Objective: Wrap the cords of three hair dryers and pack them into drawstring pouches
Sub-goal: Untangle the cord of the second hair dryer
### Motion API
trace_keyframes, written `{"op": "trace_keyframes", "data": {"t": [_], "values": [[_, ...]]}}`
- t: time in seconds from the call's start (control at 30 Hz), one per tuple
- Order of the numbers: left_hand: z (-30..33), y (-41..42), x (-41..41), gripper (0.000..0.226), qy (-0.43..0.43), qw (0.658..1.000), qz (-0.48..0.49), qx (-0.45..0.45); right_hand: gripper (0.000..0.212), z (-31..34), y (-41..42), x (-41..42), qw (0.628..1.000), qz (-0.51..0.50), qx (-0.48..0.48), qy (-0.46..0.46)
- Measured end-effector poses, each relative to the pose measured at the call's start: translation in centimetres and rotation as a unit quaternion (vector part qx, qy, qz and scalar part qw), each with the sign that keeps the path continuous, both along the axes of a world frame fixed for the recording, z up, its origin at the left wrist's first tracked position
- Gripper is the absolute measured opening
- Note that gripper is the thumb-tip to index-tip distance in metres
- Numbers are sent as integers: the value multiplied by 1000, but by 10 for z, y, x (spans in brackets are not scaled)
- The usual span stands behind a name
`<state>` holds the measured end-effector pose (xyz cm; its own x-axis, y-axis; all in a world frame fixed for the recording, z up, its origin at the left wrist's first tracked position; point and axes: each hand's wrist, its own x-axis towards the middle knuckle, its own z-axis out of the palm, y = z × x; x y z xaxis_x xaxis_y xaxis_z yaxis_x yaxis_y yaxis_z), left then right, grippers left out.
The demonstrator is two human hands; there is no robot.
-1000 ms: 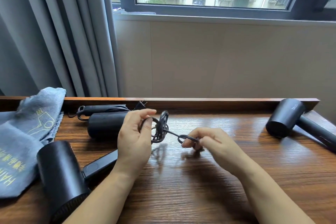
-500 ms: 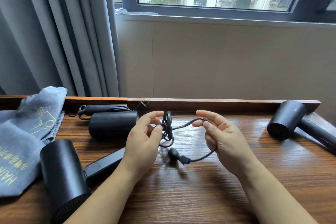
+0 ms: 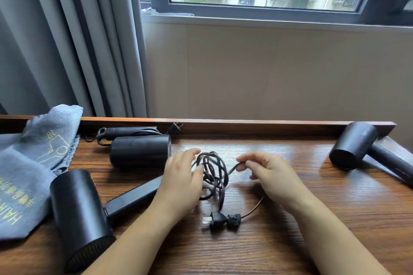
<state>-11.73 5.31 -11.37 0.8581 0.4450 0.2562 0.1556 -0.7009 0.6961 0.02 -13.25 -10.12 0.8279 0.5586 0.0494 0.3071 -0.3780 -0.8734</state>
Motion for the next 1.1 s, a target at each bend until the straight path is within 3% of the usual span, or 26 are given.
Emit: {"op": "trace_keyframes", "data": {"t": [0.07, 0.2, 0.3, 0.43, 0.73, 0.9, 1.1], "values": [[0, 0, 0, 42, 23, 1000, -7, -11, 25, 4, 1, -2, 989, -12, 113, 93], [11, -4, -2, 38, 6, 997, -18, -77, 25, 9, 2, -3, 953, -19, 238, 189], [16, -5, -5, 26, -21, 989, -39, -138, 28, 11, 3, -4, 930, -26, 295, 216], [21, -7, -8, 27, -56, 987, -81, -126, 29, 12, 3, -2, 915, -39, 346, 202], [14, -5, -2, 20, -112, 967, -51, -225, 32, 2, -1, 1, 973, 33, 195, 117], [13, -5, -1, 23, -125, 965, -20, -228, 32, 6, 2, -12, 978, 120, 144, 95], [12, -7, 0, 25, -128, 969, -3, -210, 21, 0, 10, -26, 979, 163, 122, -24]]}}
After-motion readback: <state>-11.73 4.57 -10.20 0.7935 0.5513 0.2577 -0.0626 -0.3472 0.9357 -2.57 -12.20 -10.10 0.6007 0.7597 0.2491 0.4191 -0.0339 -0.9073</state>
